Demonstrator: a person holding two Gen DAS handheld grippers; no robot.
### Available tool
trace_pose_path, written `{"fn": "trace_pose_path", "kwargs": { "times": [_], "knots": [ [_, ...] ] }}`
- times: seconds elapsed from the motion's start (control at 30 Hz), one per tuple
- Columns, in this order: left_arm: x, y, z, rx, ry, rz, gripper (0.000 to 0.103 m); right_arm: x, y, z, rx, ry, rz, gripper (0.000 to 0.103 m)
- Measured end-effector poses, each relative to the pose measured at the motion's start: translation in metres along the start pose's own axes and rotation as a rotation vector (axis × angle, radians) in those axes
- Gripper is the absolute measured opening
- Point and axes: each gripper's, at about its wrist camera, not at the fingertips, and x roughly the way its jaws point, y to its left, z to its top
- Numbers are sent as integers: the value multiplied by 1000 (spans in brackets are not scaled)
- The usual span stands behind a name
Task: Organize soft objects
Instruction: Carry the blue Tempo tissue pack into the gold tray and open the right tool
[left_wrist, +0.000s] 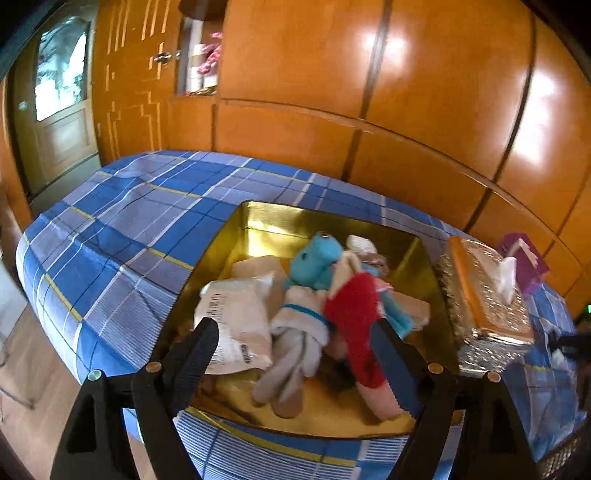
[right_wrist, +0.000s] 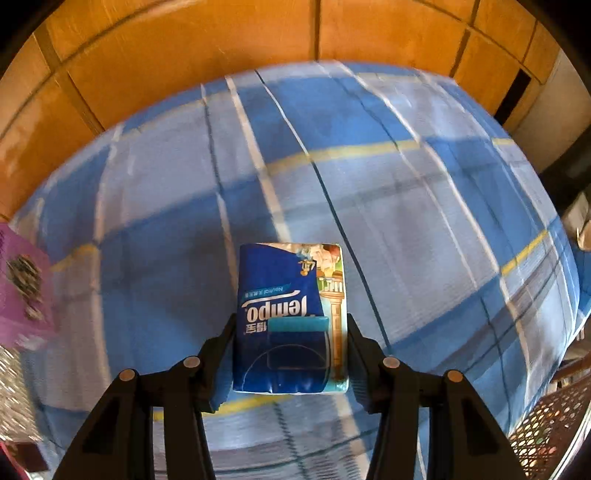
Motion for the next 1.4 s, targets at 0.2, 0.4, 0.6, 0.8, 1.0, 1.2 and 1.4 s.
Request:
{"fn": "trace_pose_path", "kwargs": {
  "times": [0.2,0.4,0.6,0.8,1.0,1.2,1.4],
  "knots": [
    [-7,-10,-2,15,0,-25,85,-40,61,41,-122,-100,50,52],
    [-12,-12,-3,27,-3,-21,85,-66,130,64,-222,-167,102,52],
    [-16,-13,-4,42,-9,-24,85,-95,195,69,-333,-235,195,52],
    [-21,-16,-5,63,-27,-20,85,-125,251,49,-499,-295,324,52],
    [-23,-16,-6,67,-27,-20,85,-144,294,19,-647,-336,416,52],
    [-25,-16,-7,73,-33,-17,85,-154,331,-20,-752,-325,491,52],
    [-24,-13,-9,69,-25,-11,85,-158,364,-67,-872,-294,550,52]
  ]
}}
